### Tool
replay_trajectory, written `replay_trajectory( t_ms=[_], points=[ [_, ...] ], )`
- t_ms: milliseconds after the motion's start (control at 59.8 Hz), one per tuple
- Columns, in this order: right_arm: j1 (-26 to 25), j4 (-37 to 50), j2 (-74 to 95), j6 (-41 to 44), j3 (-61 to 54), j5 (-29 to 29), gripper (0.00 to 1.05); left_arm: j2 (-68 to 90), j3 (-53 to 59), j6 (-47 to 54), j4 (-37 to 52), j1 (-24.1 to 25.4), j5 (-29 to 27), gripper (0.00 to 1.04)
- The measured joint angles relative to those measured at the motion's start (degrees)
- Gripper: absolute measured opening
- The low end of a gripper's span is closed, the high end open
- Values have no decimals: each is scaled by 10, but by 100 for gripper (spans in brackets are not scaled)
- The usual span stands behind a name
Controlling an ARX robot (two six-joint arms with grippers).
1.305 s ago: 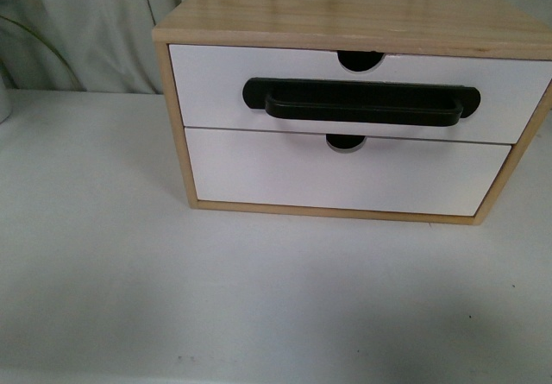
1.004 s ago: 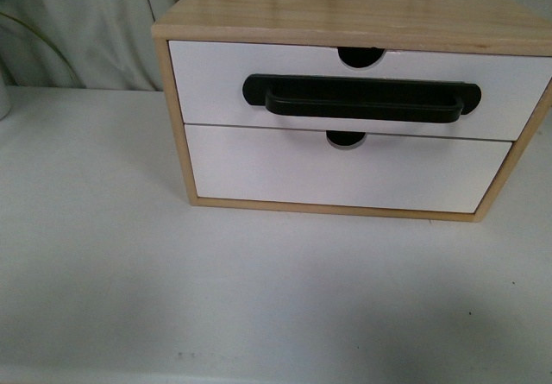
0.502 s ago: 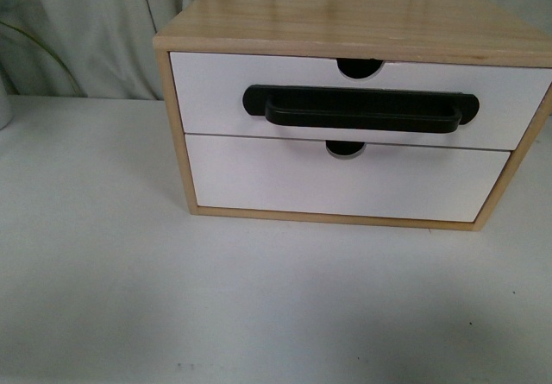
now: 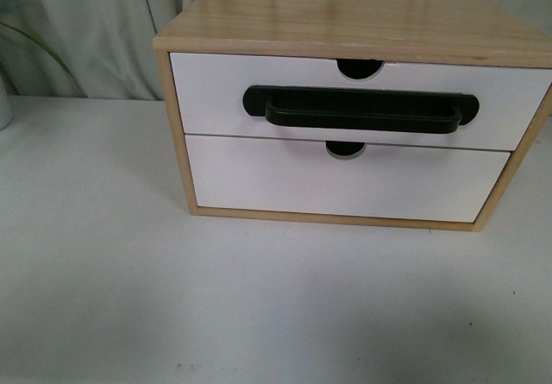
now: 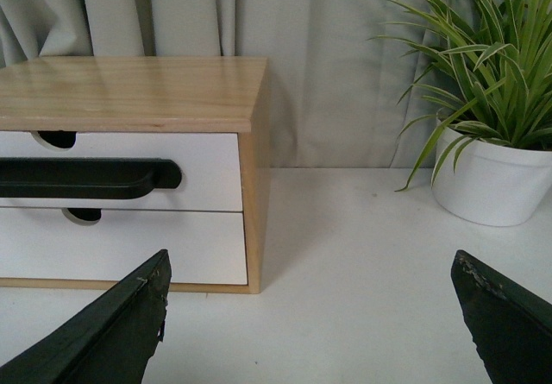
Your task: Pull drawer
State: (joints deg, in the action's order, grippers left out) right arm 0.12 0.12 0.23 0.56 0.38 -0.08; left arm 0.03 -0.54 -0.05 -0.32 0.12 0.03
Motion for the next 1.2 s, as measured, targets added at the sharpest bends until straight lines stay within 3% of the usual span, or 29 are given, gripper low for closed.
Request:
replay_trajectory(
  t_ms=[602, 619, 703, 753, 887, 1071, 1204],
  points=[
    [0, 0, 0, 0, 0, 0, 96, 0, 0, 0, 0, 0, 0, 98],
    [2, -2, 2, -3, 0, 8, 96, 0, 0, 0, 0, 0, 0, 98],
    [53, -70, 52, -58, 29, 161, 96, 2, 0, 3, 0, -8, -18, 98],
    [72, -74, 83, -70, 39, 192, 96, 14, 0, 11, 0, -21, -62, 98],
    [101, -47, 154, -55, 78, 159, 96, 91, -3, 37, 54, -20, -21, 98],
    [116, -27, 316, 73, 165, 62, 96, 287, -61, 131, 198, -15, 106, 98],
    [112, -33, 441, 174, 241, -23, 96, 432, -138, 234, 175, -21, 204, 98]
  ],
)
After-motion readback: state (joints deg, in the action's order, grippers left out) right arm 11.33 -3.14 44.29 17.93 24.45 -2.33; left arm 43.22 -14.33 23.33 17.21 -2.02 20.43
